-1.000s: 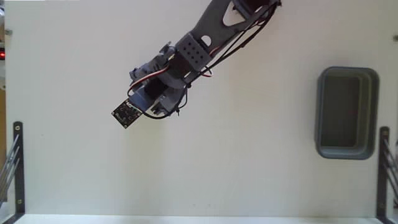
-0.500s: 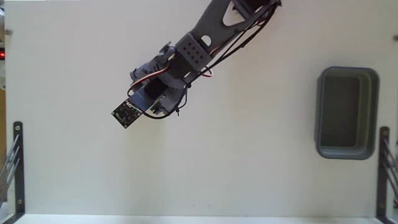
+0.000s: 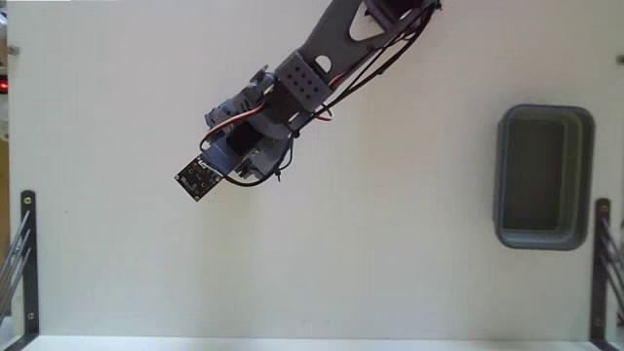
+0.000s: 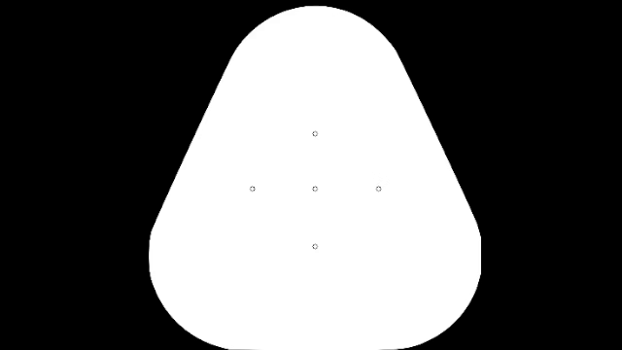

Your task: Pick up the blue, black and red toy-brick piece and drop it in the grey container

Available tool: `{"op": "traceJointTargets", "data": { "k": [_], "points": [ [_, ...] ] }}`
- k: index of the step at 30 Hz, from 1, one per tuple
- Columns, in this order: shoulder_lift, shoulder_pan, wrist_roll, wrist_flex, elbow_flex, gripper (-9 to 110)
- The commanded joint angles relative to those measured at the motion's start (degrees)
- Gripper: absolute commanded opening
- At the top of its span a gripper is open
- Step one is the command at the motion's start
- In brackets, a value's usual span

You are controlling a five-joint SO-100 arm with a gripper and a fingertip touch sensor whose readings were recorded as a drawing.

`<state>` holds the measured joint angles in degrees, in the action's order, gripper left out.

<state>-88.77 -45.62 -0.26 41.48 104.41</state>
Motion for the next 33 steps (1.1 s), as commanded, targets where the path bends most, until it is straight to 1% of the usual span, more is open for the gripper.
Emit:
{"op": "traceJointTargets", "data": {
  "k": [1, 33],
  "points": [
    [-1.8, -1.25, 0.26, -1.29, 0.36, 60],
    [-1.8, -1.25, 0.26, -1.29, 0.36, 51]
  ]
}}
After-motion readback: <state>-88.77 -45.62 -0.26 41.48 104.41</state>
